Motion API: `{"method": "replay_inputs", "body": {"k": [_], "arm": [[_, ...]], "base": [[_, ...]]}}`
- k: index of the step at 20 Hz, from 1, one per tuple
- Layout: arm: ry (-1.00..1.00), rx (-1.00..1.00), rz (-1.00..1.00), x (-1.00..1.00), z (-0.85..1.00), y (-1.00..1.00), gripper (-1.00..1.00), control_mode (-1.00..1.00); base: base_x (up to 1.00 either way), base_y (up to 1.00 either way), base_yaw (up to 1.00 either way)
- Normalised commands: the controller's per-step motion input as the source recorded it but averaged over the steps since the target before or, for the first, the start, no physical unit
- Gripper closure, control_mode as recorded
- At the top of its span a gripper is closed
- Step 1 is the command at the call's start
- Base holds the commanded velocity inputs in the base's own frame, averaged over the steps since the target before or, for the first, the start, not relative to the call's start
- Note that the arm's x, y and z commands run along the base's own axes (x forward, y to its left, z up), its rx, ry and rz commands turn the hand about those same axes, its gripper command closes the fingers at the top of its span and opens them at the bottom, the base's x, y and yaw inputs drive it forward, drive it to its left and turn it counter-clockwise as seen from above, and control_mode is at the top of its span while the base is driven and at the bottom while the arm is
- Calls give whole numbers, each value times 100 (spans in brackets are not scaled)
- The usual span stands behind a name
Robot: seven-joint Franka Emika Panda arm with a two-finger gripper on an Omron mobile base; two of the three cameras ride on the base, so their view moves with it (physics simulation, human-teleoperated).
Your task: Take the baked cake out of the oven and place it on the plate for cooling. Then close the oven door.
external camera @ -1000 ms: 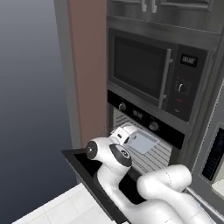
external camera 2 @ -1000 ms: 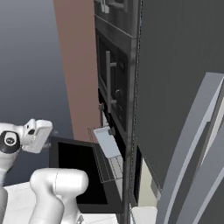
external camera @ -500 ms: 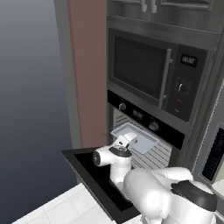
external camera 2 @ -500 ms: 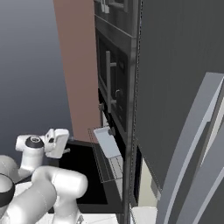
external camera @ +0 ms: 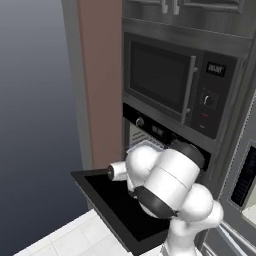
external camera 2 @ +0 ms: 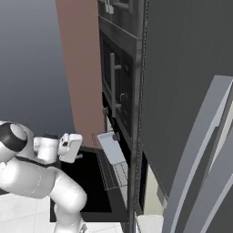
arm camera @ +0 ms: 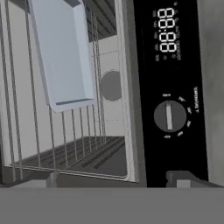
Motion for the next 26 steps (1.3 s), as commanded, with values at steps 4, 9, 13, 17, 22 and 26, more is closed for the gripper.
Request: {"method": "replay_inputs", "body": {"k": [4, 9, 13, 17, 22, 26], "arm": [[0, -11, -7, 10, -62, 0, -100, -100], [0, -12, -4, 7, -58, 0, -100, -100], [0, -9, -1, 7, -47, 2, -100, -100], [0, -8, -1, 13, -45, 2, -100, -100], [0, -11, -3, 10, -46, 15, -100, -100], [0, -12, -5, 28, -40, 11, -100, -100]], "base": [[0, 0, 0], [0, 0, 0], [0, 0, 0], [0, 0, 0], [0, 0, 0], [0, 0, 0]]}}
